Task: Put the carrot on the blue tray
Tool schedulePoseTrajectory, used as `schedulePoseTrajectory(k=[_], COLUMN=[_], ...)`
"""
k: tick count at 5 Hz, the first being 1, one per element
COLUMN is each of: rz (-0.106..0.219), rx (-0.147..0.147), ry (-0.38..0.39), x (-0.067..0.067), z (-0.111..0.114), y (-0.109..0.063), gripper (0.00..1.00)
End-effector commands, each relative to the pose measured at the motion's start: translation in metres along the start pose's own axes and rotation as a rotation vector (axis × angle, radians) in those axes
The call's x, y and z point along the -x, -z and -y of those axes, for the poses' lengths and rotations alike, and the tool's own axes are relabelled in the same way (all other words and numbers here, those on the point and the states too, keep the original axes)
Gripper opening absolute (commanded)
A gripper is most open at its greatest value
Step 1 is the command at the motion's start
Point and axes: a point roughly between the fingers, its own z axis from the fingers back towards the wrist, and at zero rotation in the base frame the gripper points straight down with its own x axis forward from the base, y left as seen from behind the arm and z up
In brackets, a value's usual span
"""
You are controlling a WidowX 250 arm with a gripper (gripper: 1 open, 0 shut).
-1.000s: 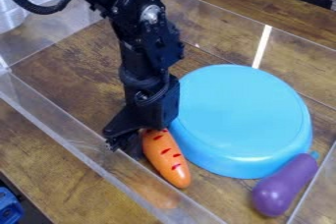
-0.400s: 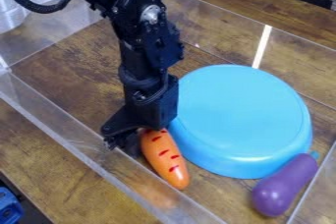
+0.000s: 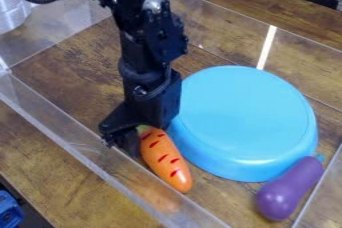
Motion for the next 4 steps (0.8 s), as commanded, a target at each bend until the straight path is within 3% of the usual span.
schedulePoseTrajectory(k=[1, 2, 3, 4], rz=[-0.013, -0.018, -0.026, -0.03], rx=[-0.036, -0.041, -0.034, -0.026], ry=[-0.079, -0.101, -0.117, -0.141], x=[-0.012, -0.01, -0.011, -0.008], z=[-0.016, -0.022, -0.025, -0.029], y=[-0.003, 0.003, 0.018, 0.02], gripper=[0.0, 0.0, 1.0, 1.0])
